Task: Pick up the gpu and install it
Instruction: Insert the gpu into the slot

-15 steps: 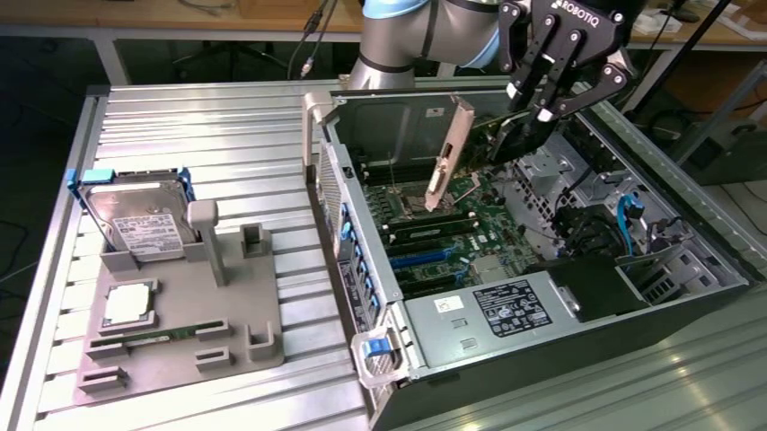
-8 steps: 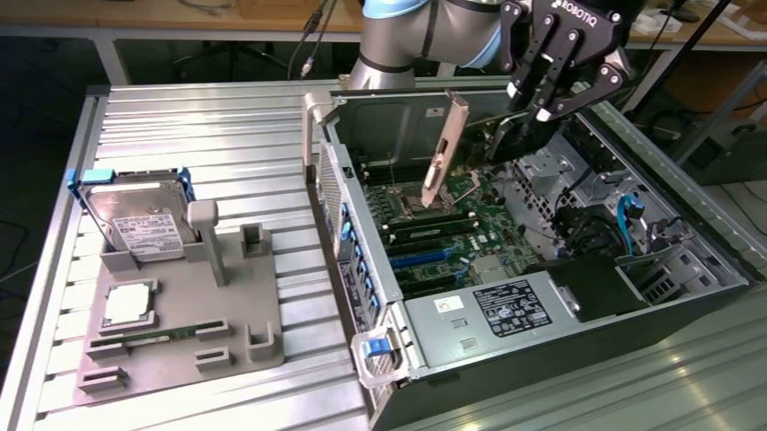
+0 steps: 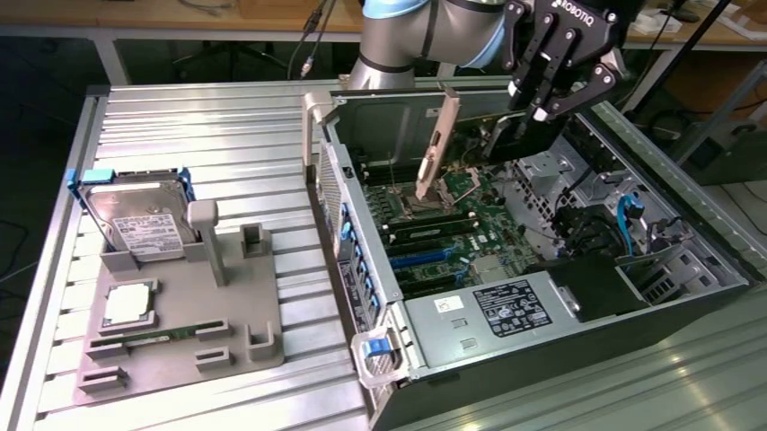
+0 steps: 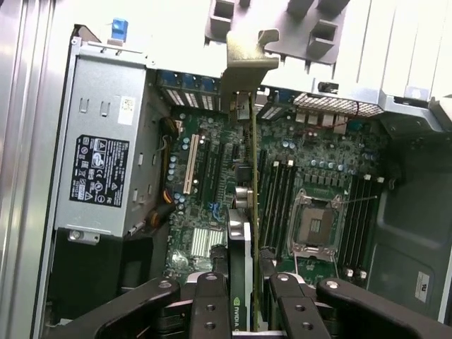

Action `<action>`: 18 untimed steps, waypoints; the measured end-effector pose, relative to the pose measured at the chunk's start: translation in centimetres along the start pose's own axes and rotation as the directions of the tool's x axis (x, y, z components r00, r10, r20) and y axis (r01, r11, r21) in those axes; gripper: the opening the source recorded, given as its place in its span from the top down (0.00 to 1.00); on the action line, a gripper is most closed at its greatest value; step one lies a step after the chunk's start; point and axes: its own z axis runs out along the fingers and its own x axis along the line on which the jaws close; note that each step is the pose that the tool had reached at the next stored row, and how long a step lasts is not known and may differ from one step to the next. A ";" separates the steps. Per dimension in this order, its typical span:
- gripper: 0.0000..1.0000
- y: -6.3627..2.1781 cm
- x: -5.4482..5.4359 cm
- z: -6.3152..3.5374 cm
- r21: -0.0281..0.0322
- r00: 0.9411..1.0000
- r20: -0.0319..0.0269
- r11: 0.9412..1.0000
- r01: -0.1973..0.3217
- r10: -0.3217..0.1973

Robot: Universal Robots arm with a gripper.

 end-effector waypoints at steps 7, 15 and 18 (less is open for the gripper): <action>0.73 0.00 0.0 0.00 0.000 1.000 0.001 1.000 -0.013 0.013; 0.73 0.00 0.0 0.00 0.000 1.000 0.001 1.000 -0.015 0.015; 0.73 0.00 0.0 0.00 0.000 1.000 0.001 1.000 -0.015 0.015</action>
